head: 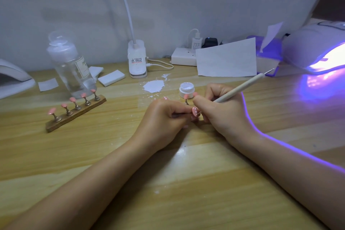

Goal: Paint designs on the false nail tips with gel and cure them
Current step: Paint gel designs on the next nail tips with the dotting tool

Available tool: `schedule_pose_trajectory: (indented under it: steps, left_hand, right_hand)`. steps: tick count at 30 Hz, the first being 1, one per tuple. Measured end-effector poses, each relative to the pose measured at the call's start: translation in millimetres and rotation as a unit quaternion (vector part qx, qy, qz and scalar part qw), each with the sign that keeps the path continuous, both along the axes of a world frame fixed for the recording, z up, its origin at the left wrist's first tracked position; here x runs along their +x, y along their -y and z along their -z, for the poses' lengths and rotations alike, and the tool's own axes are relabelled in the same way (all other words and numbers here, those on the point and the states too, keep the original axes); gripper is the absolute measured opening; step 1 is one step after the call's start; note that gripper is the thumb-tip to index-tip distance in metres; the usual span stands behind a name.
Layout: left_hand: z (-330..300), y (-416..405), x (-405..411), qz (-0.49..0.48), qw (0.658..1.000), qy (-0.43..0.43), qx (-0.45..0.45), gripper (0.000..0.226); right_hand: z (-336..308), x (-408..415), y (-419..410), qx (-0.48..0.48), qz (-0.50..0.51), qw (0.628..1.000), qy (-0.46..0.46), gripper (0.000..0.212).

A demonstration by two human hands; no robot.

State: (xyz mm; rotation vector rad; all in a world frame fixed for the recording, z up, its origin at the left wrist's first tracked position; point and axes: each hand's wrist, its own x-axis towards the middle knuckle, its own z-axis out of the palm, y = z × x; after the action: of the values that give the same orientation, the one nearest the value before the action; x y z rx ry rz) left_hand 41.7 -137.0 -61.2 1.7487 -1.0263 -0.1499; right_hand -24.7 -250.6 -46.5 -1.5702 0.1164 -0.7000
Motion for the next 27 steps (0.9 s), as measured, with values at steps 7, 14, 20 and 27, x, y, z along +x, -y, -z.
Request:
schedule_pose_trajectory:
  steps: [7, 14, 20, 27]
  left_hand:
    - [-0.2, -0.2, 0.3, -0.002, 1.000, 0.003, 0.005, 0.014]
    - [0.5, -0.2, 0.6, -0.004, 1.000, -0.003, 0.003, 0.013]
    - [-0.2, 0.3, 0.4, -0.001, 1.000, 0.001, -0.002, 0.014]
    - [0.6, 0.9, 0.2, -0.001, 1.000, -0.027, -0.014, 0.021]
  right_hand:
    - [1.0, 0.5, 0.4, -0.003, 0.004, 1.000, 0.002, 0.050]
    - [1.0, 0.2, 0.3, 0.002, 0.000, 1.000, 0.008, 0.052]
    - [0.4, 0.6, -0.3, -0.003, 0.008, 1.000, 0.011, 0.051]
    - [0.0, 0.8, -0.7, -0.004, 0.014, 1.000, 0.006, 0.050]
